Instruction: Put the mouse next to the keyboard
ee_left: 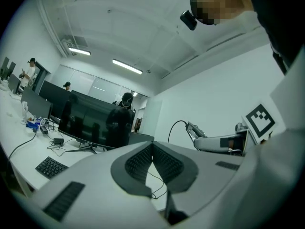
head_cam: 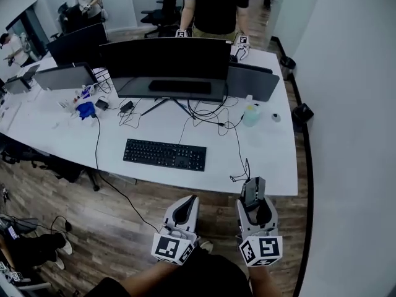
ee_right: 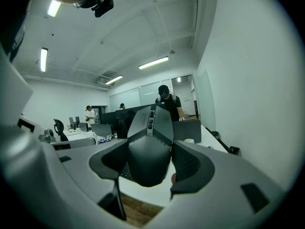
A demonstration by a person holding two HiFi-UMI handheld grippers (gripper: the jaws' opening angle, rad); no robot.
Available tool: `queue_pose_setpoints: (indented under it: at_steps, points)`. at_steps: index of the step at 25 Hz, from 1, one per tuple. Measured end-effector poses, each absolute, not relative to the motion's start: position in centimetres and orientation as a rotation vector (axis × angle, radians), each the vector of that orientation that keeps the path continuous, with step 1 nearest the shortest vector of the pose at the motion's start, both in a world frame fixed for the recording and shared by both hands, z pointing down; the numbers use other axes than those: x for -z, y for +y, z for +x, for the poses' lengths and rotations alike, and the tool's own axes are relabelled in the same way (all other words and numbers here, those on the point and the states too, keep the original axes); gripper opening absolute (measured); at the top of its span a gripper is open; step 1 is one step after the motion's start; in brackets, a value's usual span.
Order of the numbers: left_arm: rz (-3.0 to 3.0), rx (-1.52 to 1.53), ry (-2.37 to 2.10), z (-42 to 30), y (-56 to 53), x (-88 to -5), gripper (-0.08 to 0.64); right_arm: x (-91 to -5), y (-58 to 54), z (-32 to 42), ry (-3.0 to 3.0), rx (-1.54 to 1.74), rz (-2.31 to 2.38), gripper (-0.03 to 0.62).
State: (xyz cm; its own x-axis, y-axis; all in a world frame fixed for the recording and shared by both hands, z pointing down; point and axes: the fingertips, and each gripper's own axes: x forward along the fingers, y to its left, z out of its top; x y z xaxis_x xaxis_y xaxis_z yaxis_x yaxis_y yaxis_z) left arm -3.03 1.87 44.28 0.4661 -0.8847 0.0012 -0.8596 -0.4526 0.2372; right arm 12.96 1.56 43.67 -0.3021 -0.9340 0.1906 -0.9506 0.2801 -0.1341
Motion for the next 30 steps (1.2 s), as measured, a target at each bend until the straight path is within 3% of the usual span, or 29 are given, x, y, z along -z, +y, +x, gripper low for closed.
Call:
queue_pose_setpoints:
  at_steps: [15,30]
  points:
    - [2.555,0.206,-1.389,-6.7,-12.1,-44.5,0.012,-49.0,-10.3,10.9,-2.228,-0.532,1.877,0.296]
    - [2.535,0.113,-1.376,-8.3,-16.6,-48.6,0.012,-61.2,-15.8,6.7,-2.123,-0.727,1.708,0.296]
